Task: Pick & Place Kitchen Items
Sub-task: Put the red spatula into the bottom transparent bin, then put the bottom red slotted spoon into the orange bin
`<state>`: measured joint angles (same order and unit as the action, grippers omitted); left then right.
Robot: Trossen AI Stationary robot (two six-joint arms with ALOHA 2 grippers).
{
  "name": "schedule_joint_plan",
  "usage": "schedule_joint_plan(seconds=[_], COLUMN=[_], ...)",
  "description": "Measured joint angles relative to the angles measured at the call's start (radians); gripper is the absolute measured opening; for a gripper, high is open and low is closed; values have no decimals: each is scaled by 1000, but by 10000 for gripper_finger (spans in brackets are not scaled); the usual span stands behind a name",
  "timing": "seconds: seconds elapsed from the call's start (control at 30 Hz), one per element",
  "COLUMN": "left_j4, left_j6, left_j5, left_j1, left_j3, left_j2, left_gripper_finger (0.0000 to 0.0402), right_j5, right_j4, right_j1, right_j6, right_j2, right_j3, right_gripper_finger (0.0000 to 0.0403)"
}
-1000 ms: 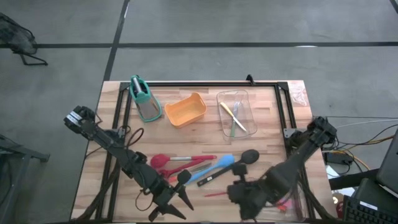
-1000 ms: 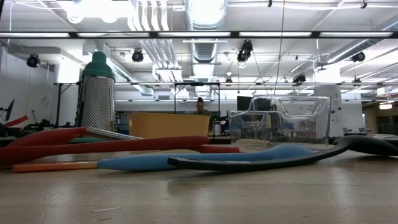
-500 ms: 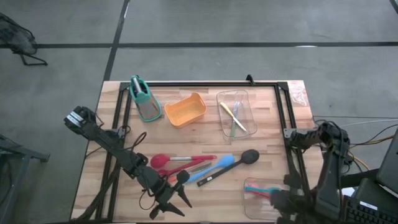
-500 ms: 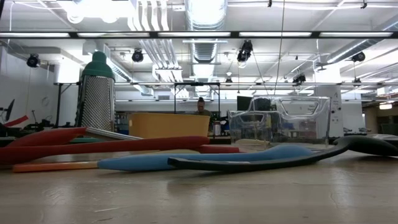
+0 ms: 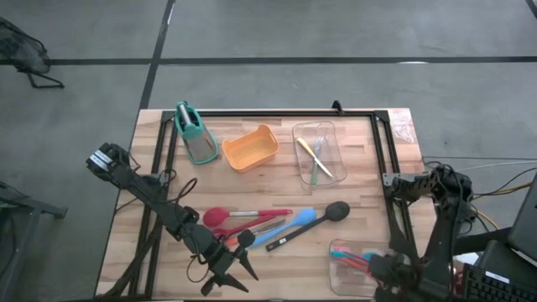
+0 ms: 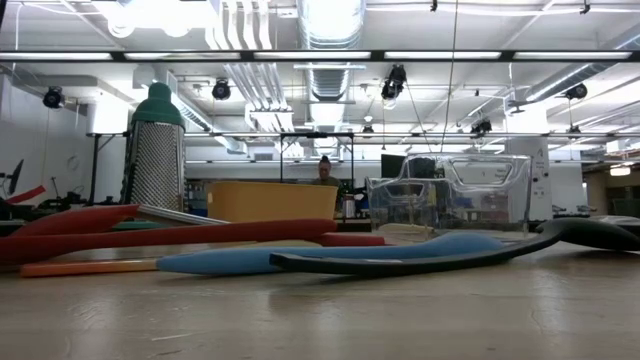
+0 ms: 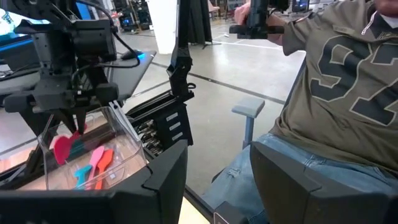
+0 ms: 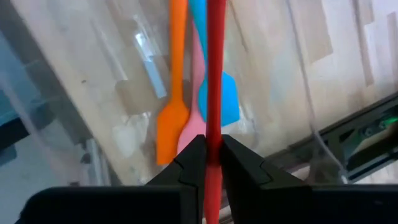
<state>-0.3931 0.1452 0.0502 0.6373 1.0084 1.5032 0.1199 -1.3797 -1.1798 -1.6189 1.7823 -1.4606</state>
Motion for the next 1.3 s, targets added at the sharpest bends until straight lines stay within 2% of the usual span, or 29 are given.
schedule_joint_plan(seconds=[0.3, 0.5, 0.77, 1.03, 1.3], left_j4=[10, 10, 11, 12, 12], left_j6=[0, 0, 0, 2, 2], left_j5=[0, 0, 0, 0, 1], left_j1=[0, 1, 1, 0, 0], left_j3=[0, 0, 0, 0, -1], left_j2=[0, -1, -1, -1, -1], left_gripper_finger=[181, 181, 181, 181, 181], right_j5=[3, 3, 65, 59, 79], right_j4=[-3, -10, -31, -184, -177], right_j1=[60, 112, 184, 273, 280], right_j6=[31, 97, 226, 243, 271], right_j2=[0, 0, 0, 0, 7], right_j3=[14, 14, 14, 14, 18], right_gripper_finger=[87, 98, 58, 12, 19])
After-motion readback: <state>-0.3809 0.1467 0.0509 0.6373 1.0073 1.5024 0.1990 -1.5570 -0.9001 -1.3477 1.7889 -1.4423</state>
